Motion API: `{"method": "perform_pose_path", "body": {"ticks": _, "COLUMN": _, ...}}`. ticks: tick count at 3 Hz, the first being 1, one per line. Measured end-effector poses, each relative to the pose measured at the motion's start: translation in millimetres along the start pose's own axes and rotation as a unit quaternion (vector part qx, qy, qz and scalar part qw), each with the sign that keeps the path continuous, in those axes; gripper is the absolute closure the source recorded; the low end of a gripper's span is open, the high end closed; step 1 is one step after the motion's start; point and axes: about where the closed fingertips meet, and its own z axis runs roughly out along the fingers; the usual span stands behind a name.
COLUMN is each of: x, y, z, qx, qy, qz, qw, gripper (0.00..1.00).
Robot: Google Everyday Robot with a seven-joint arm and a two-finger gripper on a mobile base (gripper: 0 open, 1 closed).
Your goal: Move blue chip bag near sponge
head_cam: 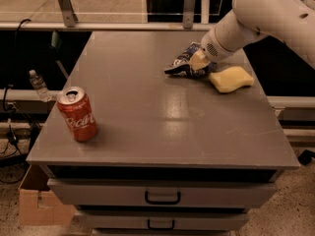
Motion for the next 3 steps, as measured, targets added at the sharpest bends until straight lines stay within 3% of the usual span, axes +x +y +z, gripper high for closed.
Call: {"method": "perform_pose_path", "body": {"ticks": 3, "x": -11, "y": 3, "z": -17, "qx": 0.011, "qy": -0.013, "qz": 0.016, "qw": 0.9997, "gripper": 0.13}}
